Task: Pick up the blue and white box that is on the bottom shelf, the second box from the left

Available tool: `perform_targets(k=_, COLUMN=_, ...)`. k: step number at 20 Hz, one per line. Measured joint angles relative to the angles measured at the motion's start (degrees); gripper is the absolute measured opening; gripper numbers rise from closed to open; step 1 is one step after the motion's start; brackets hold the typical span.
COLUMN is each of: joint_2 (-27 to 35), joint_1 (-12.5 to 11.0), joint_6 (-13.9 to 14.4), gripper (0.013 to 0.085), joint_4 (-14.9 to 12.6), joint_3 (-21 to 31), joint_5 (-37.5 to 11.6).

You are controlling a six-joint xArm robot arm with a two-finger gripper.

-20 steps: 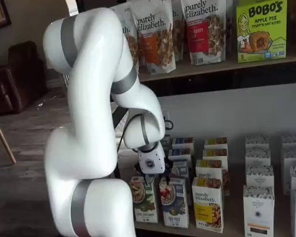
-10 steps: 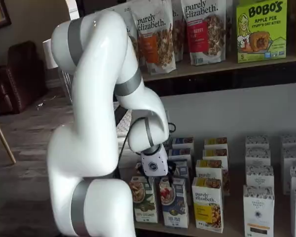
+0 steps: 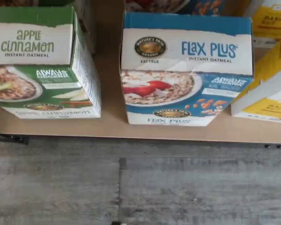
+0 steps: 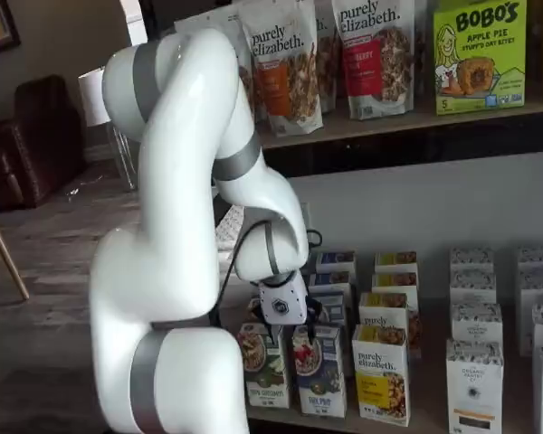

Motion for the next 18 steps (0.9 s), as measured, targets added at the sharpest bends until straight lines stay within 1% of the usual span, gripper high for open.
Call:
perform_targets(k=2, joint_2=1.1, joint_1=0.2, joint_6=0.2, gripper=0.0850, joint_4=0.0, joint_3=-1.0, joint_5=-0.2)
perform_targets(k=6, joint_2=3.0, joint_1=0.2, joint_6=2.3, gripper=0.0850, joint_4=-2.1, joint_3=-3.1, joint_5=-0.1)
perform_targets(k=7, joint_2=3.5, joint_1=0.2, joint_6=2.2, gripper=0.0850, joint_4=-2.0, joint_3=-3.6, joint_5=-0.2)
perform_targets(k=8, joint_2=4.0, joint_1=0.3, joint_6=1.7, gripper=0.0850, joint_4=-1.4, joint_3=-4.0, joint_5=-0.4)
perform_targets(k=13, joint_2=6.3, joint_1=1.1, joint_6=-4.6, gripper=0.0850, joint_4=5.7, joint_3=-5.5, joint_5=-2.1)
perform_targets(k=15, joint_2=7.2, joint_1=1.1, joint_6=-5.7, gripper=0.0850, joint_4=6.8, joint_3=-6.0, joint_5=-2.8)
perform_targets(k=16, joint_2=7.5, joint_1=1.0, joint_6=-5.8, gripper=0.0850, joint_4=6.8, joint_3=-6.2, joint_5=-3.1)
perform_targets(k=17, joint_2=8.0, joint_1=0.7, joint_6=-4.8, gripper=0.0850, joint_4=5.6, joint_3=-6.7, joint_5=-3.4)
perform_targets(k=18, joint_2=8.3, joint_1=0.3, joint_6=-3.3, gripper=0.0850, joint_4=3.7, joint_3=-6.9, joint_5=-3.6)
